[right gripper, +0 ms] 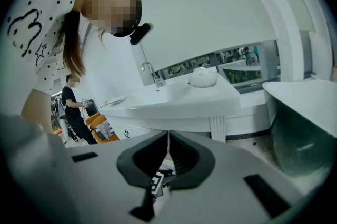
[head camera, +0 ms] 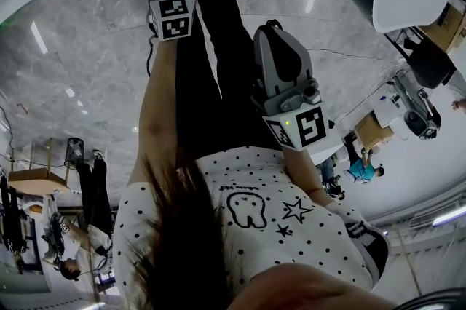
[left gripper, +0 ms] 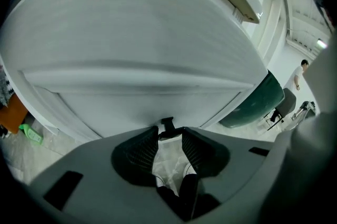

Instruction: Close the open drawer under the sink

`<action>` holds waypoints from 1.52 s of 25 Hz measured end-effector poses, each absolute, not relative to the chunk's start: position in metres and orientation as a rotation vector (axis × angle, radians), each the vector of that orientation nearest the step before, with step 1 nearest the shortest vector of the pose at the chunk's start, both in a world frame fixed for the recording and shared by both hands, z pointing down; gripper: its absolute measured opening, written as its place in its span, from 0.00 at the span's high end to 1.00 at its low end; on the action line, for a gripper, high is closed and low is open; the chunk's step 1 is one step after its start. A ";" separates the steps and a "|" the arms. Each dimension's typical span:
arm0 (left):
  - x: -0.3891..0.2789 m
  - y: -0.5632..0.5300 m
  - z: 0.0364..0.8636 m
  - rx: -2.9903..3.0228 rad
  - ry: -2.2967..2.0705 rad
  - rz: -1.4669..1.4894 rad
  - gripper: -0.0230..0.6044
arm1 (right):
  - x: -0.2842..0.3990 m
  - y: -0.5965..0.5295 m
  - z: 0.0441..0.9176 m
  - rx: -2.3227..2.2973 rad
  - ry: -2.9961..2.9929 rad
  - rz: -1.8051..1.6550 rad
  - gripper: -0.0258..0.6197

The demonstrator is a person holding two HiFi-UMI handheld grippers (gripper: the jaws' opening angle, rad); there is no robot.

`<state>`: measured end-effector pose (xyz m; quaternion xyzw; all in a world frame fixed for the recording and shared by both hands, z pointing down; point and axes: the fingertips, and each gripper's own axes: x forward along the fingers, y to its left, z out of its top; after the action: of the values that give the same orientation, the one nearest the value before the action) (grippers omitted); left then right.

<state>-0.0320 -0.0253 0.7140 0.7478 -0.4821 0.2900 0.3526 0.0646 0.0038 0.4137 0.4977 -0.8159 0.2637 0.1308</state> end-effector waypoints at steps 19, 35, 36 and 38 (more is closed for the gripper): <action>-0.033 -0.026 0.716 1.922 -1.267 0.717 0.74 | 0.070 0.003 0.424 1.461 -2.353 0.807 0.94; -0.036 -0.027 0.715 1.936 -1.254 0.734 0.74 | 0.066 0.002 0.432 1.436 -2.341 0.837 0.94; -0.036 -0.027 0.716 1.934 -1.255 0.733 0.74 | 0.066 0.001 0.433 1.435 -2.341 0.838 0.94; -0.037 -0.028 0.717 1.933 -1.255 0.727 0.74 | 0.066 0.001 0.434 1.436 -2.341 0.840 0.94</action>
<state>-0.0365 -0.0284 0.7172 0.7478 -0.4857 0.2813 0.3546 0.0662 0.0014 0.4344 0.4956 -0.8077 0.2898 0.1344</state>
